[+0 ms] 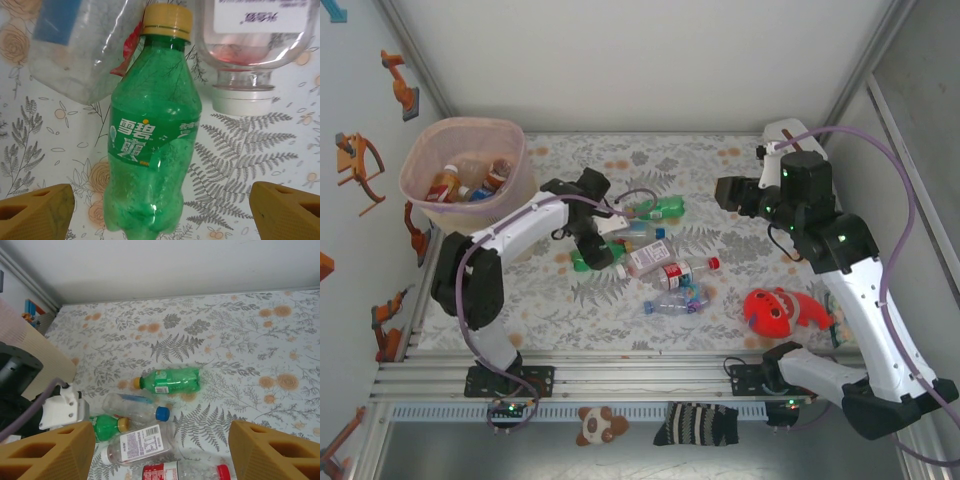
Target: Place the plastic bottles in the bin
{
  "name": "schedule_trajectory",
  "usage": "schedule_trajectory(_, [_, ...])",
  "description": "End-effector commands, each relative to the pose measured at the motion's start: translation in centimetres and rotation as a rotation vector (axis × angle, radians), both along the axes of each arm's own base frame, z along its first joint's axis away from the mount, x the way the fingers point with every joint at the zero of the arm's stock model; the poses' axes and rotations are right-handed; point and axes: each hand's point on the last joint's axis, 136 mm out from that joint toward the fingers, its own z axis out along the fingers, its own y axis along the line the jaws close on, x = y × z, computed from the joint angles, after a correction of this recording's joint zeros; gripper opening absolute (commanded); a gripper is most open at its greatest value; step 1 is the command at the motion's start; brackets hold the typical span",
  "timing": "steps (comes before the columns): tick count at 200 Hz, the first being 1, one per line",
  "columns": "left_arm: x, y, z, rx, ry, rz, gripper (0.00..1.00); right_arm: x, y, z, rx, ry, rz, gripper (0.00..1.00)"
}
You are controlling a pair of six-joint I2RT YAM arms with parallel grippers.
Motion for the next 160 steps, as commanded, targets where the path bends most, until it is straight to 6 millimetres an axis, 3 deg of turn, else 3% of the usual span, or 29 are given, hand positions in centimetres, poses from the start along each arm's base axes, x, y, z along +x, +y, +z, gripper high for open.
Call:
schedule_trajectory(1, [0.3,0.4,-1.4,0.019,-0.002,-0.026,0.91,-0.3,-0.6,-0.1,-0.02,-0.008,-0.015,0.7])
schedule_trajectory(61, [0.1,1.1,-4.7,0.078,0.055,-0.034,0.89,-0.2,-0.8,-0.1,-0.033,-0.009,-0.023,0.7])
schedule_trajectory(160, [0.4,1.4,-6.2,0.106,0.065,-0.044,0.76,-0.3,-0.4,-0.1,-0.026,-0.002,-0.002,0.7])
